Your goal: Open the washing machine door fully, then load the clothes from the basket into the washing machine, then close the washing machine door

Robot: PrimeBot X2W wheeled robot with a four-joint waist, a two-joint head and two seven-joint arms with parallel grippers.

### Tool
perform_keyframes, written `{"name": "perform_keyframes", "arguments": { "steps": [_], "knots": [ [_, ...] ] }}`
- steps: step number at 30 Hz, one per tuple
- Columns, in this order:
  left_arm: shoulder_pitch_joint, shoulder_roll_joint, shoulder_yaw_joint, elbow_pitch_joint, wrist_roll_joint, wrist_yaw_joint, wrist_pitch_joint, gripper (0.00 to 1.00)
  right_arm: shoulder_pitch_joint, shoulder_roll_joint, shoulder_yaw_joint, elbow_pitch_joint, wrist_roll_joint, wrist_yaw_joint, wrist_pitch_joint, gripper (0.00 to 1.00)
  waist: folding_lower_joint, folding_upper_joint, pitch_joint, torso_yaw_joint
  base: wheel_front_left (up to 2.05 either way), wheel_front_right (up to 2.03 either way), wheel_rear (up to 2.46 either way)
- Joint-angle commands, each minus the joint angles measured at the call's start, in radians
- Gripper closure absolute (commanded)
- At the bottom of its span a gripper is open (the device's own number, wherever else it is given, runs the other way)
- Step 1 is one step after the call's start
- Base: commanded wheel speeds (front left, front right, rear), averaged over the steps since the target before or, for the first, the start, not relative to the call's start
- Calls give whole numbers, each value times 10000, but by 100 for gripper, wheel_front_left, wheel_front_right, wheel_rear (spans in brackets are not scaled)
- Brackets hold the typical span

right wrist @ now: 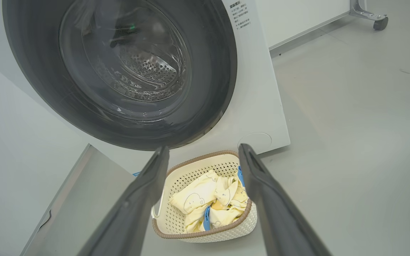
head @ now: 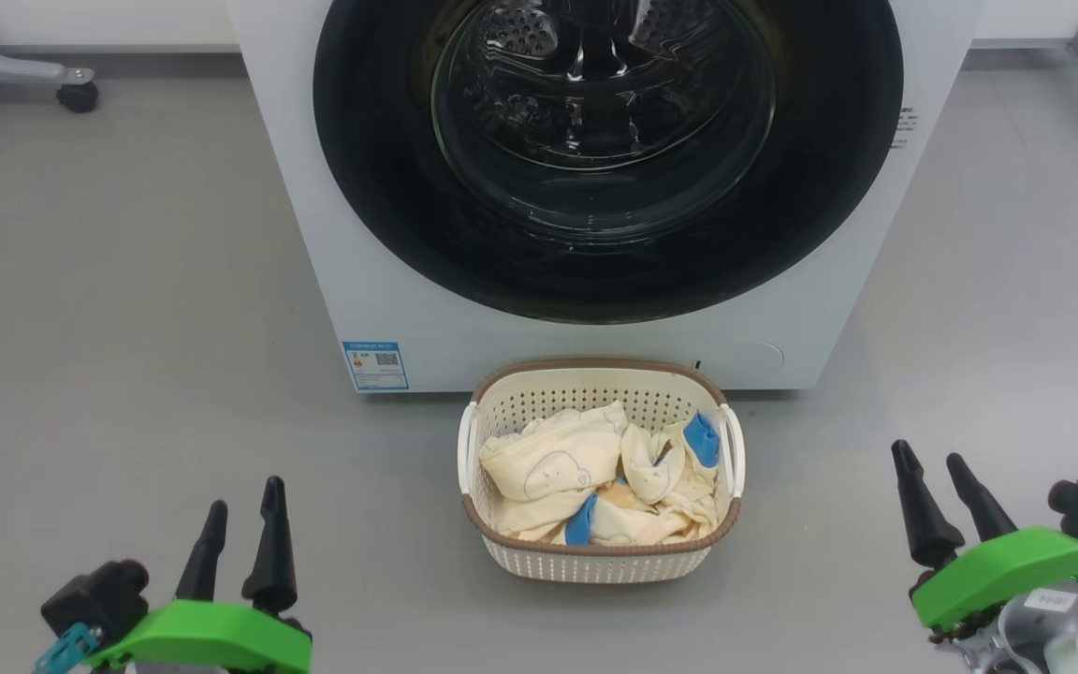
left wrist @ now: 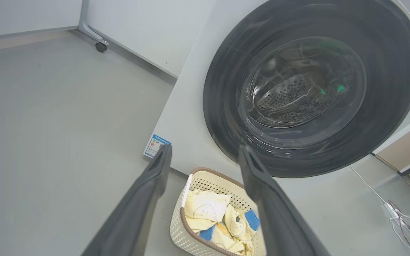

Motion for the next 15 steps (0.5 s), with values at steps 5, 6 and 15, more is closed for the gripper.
{"name": "perform_keyframes", "arguments": {
  "steps": [5,6,15],
  "knots": [
    [-558,218,59,-262,927,114,-287,0,-503,-371,359,-478,-914,-19,-215,0,0,0,8,27,0,0,0],
    [-569,225,32,-241,1055,126,-317,0,-501,-378,391,-495,-1042,-19,-229,0,0,0,9,30,0,0,0],
    [-649,284,-202,-73,2037,209,-555,0,-431,-433,598,-743,-2045,-20,-286,0,0,0,-14,69,0,0,0]
  ]
}}
